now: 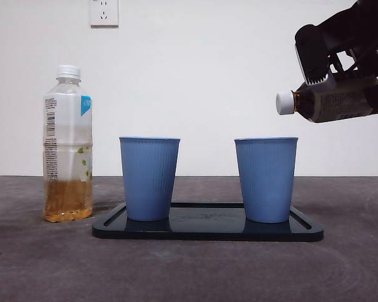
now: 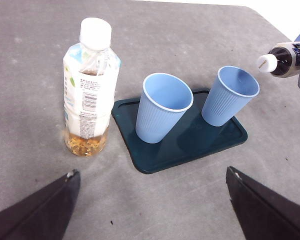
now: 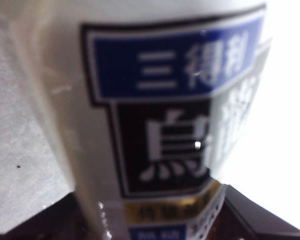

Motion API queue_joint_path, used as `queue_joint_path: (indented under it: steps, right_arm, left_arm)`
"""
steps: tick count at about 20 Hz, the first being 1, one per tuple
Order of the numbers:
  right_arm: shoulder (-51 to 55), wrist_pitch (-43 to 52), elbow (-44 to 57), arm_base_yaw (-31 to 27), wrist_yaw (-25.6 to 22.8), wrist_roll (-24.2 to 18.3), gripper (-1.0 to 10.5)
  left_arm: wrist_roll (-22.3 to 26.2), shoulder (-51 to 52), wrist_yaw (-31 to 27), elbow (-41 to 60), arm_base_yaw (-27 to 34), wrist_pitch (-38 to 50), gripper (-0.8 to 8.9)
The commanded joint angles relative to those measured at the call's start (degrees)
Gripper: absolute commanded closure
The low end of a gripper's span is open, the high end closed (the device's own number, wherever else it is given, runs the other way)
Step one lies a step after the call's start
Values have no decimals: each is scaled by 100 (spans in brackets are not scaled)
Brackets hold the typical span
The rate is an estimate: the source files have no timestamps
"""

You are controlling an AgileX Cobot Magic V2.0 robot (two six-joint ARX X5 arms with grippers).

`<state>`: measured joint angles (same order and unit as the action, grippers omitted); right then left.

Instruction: Pour the drink into the cup

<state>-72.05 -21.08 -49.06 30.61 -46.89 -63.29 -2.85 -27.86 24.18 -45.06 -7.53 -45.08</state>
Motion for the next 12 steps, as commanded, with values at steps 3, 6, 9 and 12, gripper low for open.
queue_joint_path:
  steps: [3, 6, 9, 12]
  right_arm:
    - [-22, 181, -208, 39, -157, -17, 744]
    - [-22, 181, -208, 39, -155, -17, 744]
    - [-22, 181, -208, 39, -155, -15, 744]
    - [-22, 181, -208, 39, -146, 35, 744]
  left_arm:
    - [57, -17, 26, -107, -11, 46, 341]
    - [55, -17, 26, -107, -11, 46, 341]
    - [55, -17, 26, -107, -11, 46, 341]
    - [55, -17, 26, -107, -11, 46, 341]
